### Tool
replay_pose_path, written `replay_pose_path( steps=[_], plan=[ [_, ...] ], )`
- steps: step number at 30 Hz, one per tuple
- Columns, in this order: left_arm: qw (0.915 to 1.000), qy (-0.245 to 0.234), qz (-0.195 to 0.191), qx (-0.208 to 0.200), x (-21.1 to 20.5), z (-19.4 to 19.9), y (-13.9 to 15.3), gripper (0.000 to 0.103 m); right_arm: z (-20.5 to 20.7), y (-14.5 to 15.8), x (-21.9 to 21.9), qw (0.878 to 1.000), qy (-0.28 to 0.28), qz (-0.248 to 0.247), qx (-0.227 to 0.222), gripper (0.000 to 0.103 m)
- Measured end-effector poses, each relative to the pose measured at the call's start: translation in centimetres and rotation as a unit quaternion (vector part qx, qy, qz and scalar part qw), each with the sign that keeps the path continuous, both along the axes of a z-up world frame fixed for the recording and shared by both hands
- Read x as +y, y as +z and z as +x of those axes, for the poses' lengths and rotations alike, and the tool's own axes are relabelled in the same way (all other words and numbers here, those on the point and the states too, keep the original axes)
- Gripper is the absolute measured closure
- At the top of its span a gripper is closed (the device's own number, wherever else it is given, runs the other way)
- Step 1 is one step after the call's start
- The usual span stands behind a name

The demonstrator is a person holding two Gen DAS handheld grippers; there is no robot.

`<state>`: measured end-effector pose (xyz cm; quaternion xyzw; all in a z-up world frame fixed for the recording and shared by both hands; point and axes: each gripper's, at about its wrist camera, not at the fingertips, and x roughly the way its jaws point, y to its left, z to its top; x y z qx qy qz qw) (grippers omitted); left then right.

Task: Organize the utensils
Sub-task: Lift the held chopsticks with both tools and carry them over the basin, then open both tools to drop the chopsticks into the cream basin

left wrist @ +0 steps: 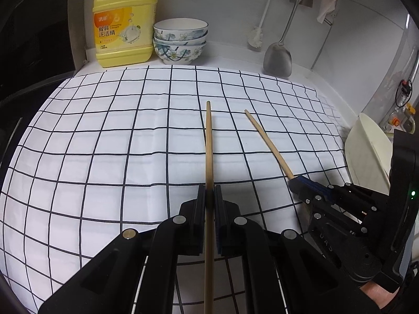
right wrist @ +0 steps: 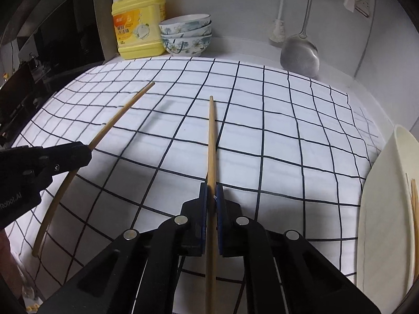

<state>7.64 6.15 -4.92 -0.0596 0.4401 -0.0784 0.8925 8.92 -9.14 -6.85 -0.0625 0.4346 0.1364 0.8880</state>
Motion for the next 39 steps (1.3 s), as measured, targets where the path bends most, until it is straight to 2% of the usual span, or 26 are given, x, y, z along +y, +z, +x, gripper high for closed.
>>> replay_pose_path(
  steps=[5,10,15,19,26,30,39],
  plan=[
    [0.9998,-0.006,-0.007,-0.016,-0.3,-0.8,1.5,0.096,-1.5,2.9,-0.6,0.999,-0.007,0.02,-0.035,0.097],
    [0.9986,-0.03,-0.019,-0.039,-1.7,-1.6,4.0,0.096,-3.4,7.1,-2.6,0.995,-0.024,0.041,-0.083,0.097],
    [0.9954,-0.074,-0.029,-0.054,-5.4,-1.6,6.1,0.096,-5.7,10.8,-7.2,0.989,-0.072,0.053,-0.118,0.097],
    [0.9896,-0.126,-0.043,-0.054,-9.8,-1.6,7.3,0.096,-7.3,12.6,-12.7,0.98,-0.137,0.062,-0.13,0.097],
    [0.9766,-0.203,-0.047,-0.052,-18.4,-1.6,8.9,0.096,-8.8,12.5,-21.1,0.965,-0.222,0.079,-0.117,0.097],
    [0.9703,-0.235,-0.046,-0.032,-23.0,-1.0,8.3,0.096,-9.0,11.2,-24.6,0.959,-0.253,0.095,-0.089,0.097],
    [0.9613,-0.273,-0.034,0.016,-29.3,0.3,5.6,0.096,-8.1,8.3,-27.0,0.954,-0.275,0.112,-0.039,0.097]
  ],
)
